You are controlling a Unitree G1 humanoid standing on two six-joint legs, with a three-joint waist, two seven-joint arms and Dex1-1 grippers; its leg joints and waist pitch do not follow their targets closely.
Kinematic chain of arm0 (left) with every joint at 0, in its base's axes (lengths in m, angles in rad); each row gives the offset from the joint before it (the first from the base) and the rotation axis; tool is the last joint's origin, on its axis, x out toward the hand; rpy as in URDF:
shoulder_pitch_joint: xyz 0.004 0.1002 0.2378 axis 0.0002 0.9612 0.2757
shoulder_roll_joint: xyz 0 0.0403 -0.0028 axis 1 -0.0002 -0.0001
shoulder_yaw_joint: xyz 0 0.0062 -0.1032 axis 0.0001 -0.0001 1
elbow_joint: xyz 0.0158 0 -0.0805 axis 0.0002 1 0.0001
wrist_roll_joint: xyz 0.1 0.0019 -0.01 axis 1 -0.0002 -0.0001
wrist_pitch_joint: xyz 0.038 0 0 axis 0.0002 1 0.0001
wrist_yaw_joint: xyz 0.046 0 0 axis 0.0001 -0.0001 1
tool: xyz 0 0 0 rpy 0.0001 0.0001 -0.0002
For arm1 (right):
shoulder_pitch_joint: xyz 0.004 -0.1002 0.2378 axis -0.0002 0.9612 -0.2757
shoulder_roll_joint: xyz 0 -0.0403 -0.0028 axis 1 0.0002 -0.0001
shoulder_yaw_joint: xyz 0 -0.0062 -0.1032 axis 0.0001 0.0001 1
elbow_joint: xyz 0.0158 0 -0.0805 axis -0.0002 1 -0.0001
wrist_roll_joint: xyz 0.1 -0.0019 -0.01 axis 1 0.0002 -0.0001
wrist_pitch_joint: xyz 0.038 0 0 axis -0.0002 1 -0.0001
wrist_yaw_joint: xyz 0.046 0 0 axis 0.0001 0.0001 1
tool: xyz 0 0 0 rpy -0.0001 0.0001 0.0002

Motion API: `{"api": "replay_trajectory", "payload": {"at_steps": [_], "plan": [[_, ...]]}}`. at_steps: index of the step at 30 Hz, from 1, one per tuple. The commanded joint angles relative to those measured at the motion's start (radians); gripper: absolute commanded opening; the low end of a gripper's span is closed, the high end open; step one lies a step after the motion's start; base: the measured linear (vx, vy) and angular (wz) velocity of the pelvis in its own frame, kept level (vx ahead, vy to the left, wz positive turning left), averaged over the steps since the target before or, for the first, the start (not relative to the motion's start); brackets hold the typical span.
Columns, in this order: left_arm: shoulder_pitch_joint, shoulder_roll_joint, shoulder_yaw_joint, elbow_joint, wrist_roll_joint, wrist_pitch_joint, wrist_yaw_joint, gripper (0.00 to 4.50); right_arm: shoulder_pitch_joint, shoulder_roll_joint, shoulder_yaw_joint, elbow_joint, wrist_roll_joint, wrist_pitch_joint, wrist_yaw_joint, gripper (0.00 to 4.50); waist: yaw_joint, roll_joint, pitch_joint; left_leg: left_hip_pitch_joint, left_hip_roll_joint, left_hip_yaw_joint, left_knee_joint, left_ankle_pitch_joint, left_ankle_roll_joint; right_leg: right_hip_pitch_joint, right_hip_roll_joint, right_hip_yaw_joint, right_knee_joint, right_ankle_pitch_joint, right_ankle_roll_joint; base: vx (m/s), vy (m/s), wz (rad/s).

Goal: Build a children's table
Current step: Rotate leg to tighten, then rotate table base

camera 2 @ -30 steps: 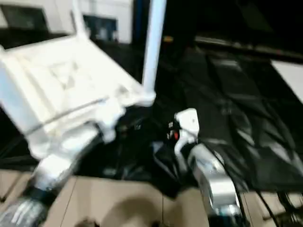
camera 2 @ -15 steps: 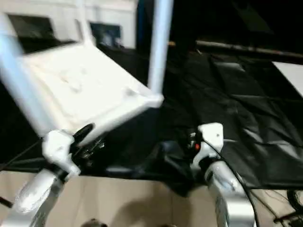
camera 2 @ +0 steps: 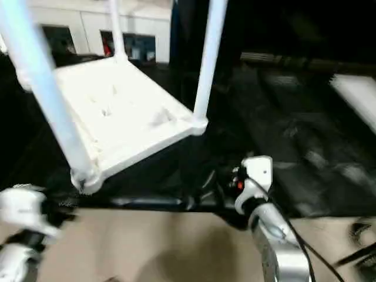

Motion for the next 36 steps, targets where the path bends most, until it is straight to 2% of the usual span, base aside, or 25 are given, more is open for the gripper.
{"api": "replay_trajectory", "payload": {"at_steps": [1,2,3,4,5,6,8,10,11,13,15,16,17,18,19,20,21,22,23,26,27,28,30,33,36], "plan": [[-0.004,-0.012,0.007,0.045,0.048,-0.031,0.057,2.74,-0.003,-0.015,-0.024,0.024,0.000,-0.005,-0.006,2.78,0.004,0.007,-0.027,0.003,0.039,-0.024,-0.143,-0.542,0.045,-0.005,-0.067,0.063,-0.093,-0.142,-0.031,-0.108,-0.143,-0.12],[-0.007,-0.014,0.016,0.055,0.058,-0.039,0.072,2.74,-0.007,-0.015,-0.025,0.028,0.001,-0.006,-0.006,2.78,0.053,-0.023,-0.029,0.015,-0.012,0.010,-0.012,-0.195,0.014,-0.035,-0.175,0.114,-0.228,-0.778,0.111,-0.108,-0.143,-0.12],[-0.026,-0.017,0.047,0.083,0.076,-0.048,0.110,2.74,-0.019,-0.014,-0.024,0.041,0.002,-0.008,-0.005,2.78,0.053,-0.040,-0.031,-0.001,-0.009,0.006,-0.016,-0.131,0.016,-0.022,-0.171,0.123,-0.219,-0.842,0.148,-0.098,-0.139,-0.23],[-0.027,-0.017,0.049,0.084,0.076,-0.047,0.112,2.74,-0.019,-0.014,-0.024,0.042,0.002,-0.009,-0.005,2.78,0.065,-0.019,-0.034,-0.011,-0.001,0.004,-0.066,-0.078,-0.021,-0.008,-0.139,0.089,-0.199,-0.765,0.131,-0.046,-0.104,-0.20],[-0.036,-0.016,0.058,0.092,0.076,-0.046,0.120,2.74,-0.023,-0.015,-0.023,0.047,0.002,-0.009,-0.004,2.78,0.068,-0.019,-0.033,-0.005,0.004,0.009,-0.098,-0.135,-0.040,-0.017,-0.099,0.069,-0.185,-0.643,0.115,-0.046,-0.104,-0.20],[-0.054,-0.009,0.065,0.107,0.063,-0.047,0.106,2.74,-0.030,-0.015,-0.019,0.057,0.001,-0.011,0.002,2.78,0.068,-0.020,-0.033,-0.001,0.005,0.011,-0.106,-0.164,-0.047,-0.020,-0.087,0.063,-0.180,-0.600,0.103,-0.040,-0.070,-0.07],[-0.124,0.016,0.074,0.157,0.005,-0.020,0.045,3.02,-0.036,-0.023,-0.002,0.074,0.039,-0.015,0.068,3.03,0.074,-0.001,-0.033,0.022,0.010,0.011,-0.117,-0.251,-0.050,-0.033,-0.076,0.061,-0.178,-0.531,0.054,0.000,0.000,0.00],[-0.152,0.024,0.076,0.178,-0.009,0.005,0.045,3.08,-0.034,-0.030,0.012,0.072,0.056,-0.012,0.105,3.13,0.071,0.003,-0.031,0.012,0.023,0.002,-0.138,-0.302,-0.051,-0.015,-0.072,0.055,-0.162,-0.432,0.006,0.000,0.000,0.00],[-0.166,0.023,0.071,0.187,-0.006,0.005,0.053,3.19,-0.034,-0.036,0.022,0.069,0.059,-0.007,0.122,3.21,0.070,0.011,-0.031,0.020,0.028,0.000,-0.143,-0.332,-0.054,-0.017,-0.073,0.054,-0.164,-0.408,-0.009,0.000,0.000,0.00],[-0.187,0.015,0.061,0.194,-0.004,0.000,0.061,3.38,-0.038,-0.041,0.033,0.069,0.066,-0.003,0.144,3.48,0.070,0.004,-0.036,0.022,0.033,0.000,-0.146,-0.316,-0.049,-0.011,-0.073,0.055,-0.159,-0.335,-0.029,0.015,0.058,0.00],[-0.202,0.004,0.052,0.190,-0.006,-0.003,0.064,3.48,-0.044,-0.042,0.037,0.073,0.068,-0.004,0.151,3.63,0.069,0.005,-0.040,0.022,0.037,0.002,-0.151,-0.295,-0.044,-0.005,-0.073,0.053,-0.153,-0.265,-0.049,0.022,0.061,0.00],[-0.211,-0.002,0.049,0.192,-0.008,-0.006,0.061,3.48,-0.046,-0.042,0.038,0.075,0.069,-0.004,0.154,3.63,0.069,0.013,-0.043,0.026,0.039,0.005,-0.154,-0.285,-0.051,-0.005,-0.071,0.053,-0.149,-0.195,-0.066,0.033,0.059,-0.03],[-0.230,-0.008,0.044,0.194,-0.003,-0.002,0.067,3.57,-0.053,-0.042,0.042,0.083,0.068,-0.005,0.159,3.70,0.065,-0.003,-0.044,0.021,0.038,0.007,-0.153,-0.279,-0.050,-0.002,-0.070,0.053,-0.149,-0.171,-0.067,0.033,0.059,-0.03],[-0.253,-0.014,0.036,0.191,0.008,0.013,0.081,3.69,-0.058,-0.043,0.049,0.091,0.064,-0.007,0.166,3.77,0.066,-0.008,-0.047,0.018,0.037,0.009,-0.152,-0.261,-0.049,0.002,-0.071,0.053,-0.143,-0.126,-0.068,0.038,0.051,-0.06],[-0.271,-0.018,0.030,0.184,0.017,0.029,0.095,3.80,-0.062,-0.044,0.054,0.095,0.063,-0.008,0.172,3.92,0.069,0.001,-0.051,0.026,0.036,0.012,-0.148,-0.250,-0.050,-0.002,-0.071,0.055,-0.138,-0.075,-0.075,0.000,0.000,0.00],[-0.309,-0.026,0.011,0.163,0.011,0.047,0.095,3.87,-0.072,-0.047,0.064,0.105,0.060,-0.009,0.182,4.00,0.068,-0.010,-0.049,0.024,0.035,0.017,-0.147,-0.230,-0.042,-0.001,-0.072,0.056,-0.136,-0.043,-0.077,0.000,0.000,0.00],[-0.309,-0.026,0.011,0.163,0.011,0.047,0.095,3.89,-0.072,-0.047,0.064,0.105,0.060,-0.009,0.182,4.05,0.071,-0.008,-0.051,0.026,0.035,0.019,-0.145,-0.220,-0.042,0.001,-0.073,0.056,-0.136,-0.033,-0.078,0.000,0.000,0.00],[-0.331,-0.031,-0.001,0.150,0.002,0.059,0.090,3.92,-0.082,-0.050,0.071,0.113,0.058,-0.009,0.186,4.11,0.069,-0.017,-0.053,0.024,0.036,0.023,-0.142,-0.187,-0.037,0.004,-0.073,0.056,-0.132,0.000,-0.075,0.000,0.000,0.00],[-0.339,-0.034,-0.004,0.144,-0.003,0.064,0.090,4.08,-0.085,-0.051,0.074,0.118,0.058,-0.010,0.189,4.22,0.073,-0.014,-0.054,0.025,0.036,0.024,-0.141,-0.173,-0.037,0.004,-0.073,0.056,-0.130,0.016,-0.074,0.000,0.000,0.00],[-0.370,-0.039,-0.016,0.130,-0.017,0.077,0.079,4.31,-0.098,-0.061,0.081,0.133,0.046,-0.013,0.196,4.47,0.074,-0.027,-0.057,0.025,0.032,0.032,-0.131,-0.101,-0.030,0.009,-0.071,0.057,-0.121,0.117,-0.073,0.000,0.000,0.00],[-0.388,-0.039,-0.022,0.134,-0.045,0.078,0.049,4.38,-0.105,-0.067,0.081,0.145,0.038,-0.014,0.197,4.49,0.073,-0.035,-0.057,0.024,0.032,0.034,-0.131,-0.094,-0.028,0.011,-0.071,0.057,-0.123,0.118,-0.072,0.000,0.000,0.00],[-0.392,-0.040,-0.023,0.135,-0.054,0.079,0.041,4.38,-0.108,-0.068,0.081,0.148,0.035,-0.015,0.197,4.49,0.075,-0.031,-0.058,0.025,0.032,0.035,-0.130,-0.088,-0.029,0.011,-0.071,0.058,-0.121,0.121,-0.074,0.000,0.000,0.00],[-0.407,-0.032,-0.034,0.134,-0.075,0.084,0.002,4.45,-0.118,-0.077,0.085,0.167,0.022,-0.016,0.193,4.50,0.071,-0.039,-0.056,0.027,0.032,0.037,-0.129,-0.094,-0.029,0.010,-0.070,0.058,-0.122,0.111,-0.073,0.000,0.000,0.00],[-0.430,-0.023,-0.052,0.139,-0.077,0.100,-0.022,4.45,-0.133,-0.083,0.087,0.192,0.004,-0.022,0.178,4.50,0.072,-0.041,-0.053,0.029,0.034,0.039,-0.130,-0.104,-0.034,0.008,-0.070,0.060,-0.124,0.082,-0.068,0.000,0.000,0.00],[-0.505,-0.019,-0.115,0.176,-0.039,0.136,-0.046,4.45,-0.168,-0.083,0.091,0.245,-0.041,-0.035,0.122,4.50,0.071,-0.037,-0.052,0.038,0.034,0.042,-0.131,-0.141,-0.053,-0.001,-0.067,0.060,-0.128,0.039,-0.067,0.000,0.000,0.00]]}}
